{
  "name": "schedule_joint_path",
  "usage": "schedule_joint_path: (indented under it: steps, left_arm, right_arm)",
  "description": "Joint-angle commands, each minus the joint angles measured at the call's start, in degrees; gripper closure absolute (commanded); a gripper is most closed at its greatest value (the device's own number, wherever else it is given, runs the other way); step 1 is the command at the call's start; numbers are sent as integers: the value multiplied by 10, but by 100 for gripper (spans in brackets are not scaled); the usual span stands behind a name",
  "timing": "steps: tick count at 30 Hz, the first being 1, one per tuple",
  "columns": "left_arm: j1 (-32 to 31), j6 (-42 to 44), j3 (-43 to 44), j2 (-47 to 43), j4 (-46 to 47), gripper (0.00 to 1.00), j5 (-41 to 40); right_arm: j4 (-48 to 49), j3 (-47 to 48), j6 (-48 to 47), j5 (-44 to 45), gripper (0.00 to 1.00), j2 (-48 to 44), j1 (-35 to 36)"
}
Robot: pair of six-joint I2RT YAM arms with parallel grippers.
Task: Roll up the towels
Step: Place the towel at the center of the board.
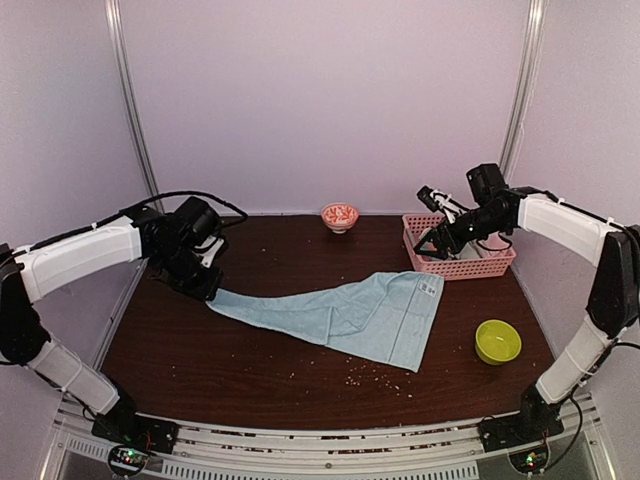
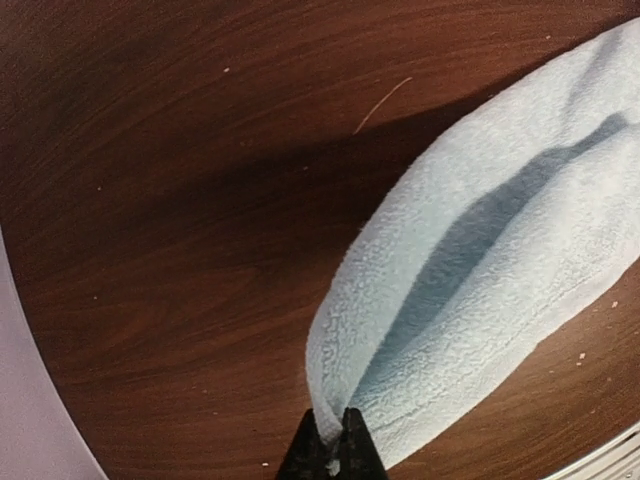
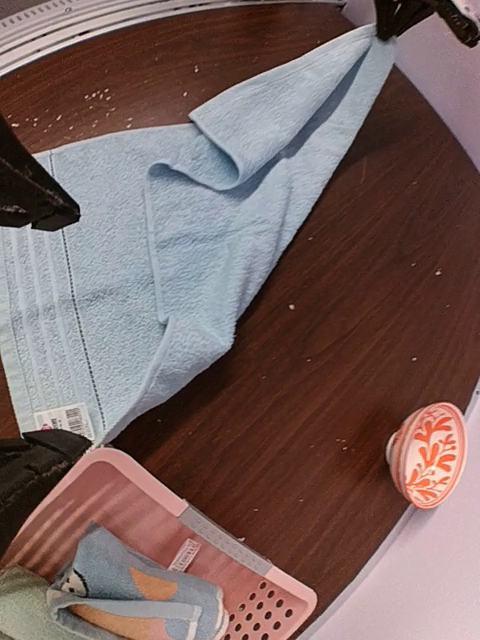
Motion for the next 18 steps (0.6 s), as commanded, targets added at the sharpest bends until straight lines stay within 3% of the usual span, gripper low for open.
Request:
schedule_joint_path:
  steps: [1, 4, 10, 18]
  left_arm:
    - [20, 3, -10, 35, -15, 74, -29]
    - [-9, 43, 28, 54, -1, 66, -29]
    - [-173, 201, 56, 77, 122, 60, 21]
    - [-241, 228, 93, 229, 184, 56, 81]
  right_arm:
    - [-63, 12, -51, 113, 33, 12, 26]
    - [-77, -4, -47, 167, 38, 15, 29]
    - [-61, -73, -45, 230, 39, -2, 29]
    - [-63, -114, -31, 197, 39, 21, 29]
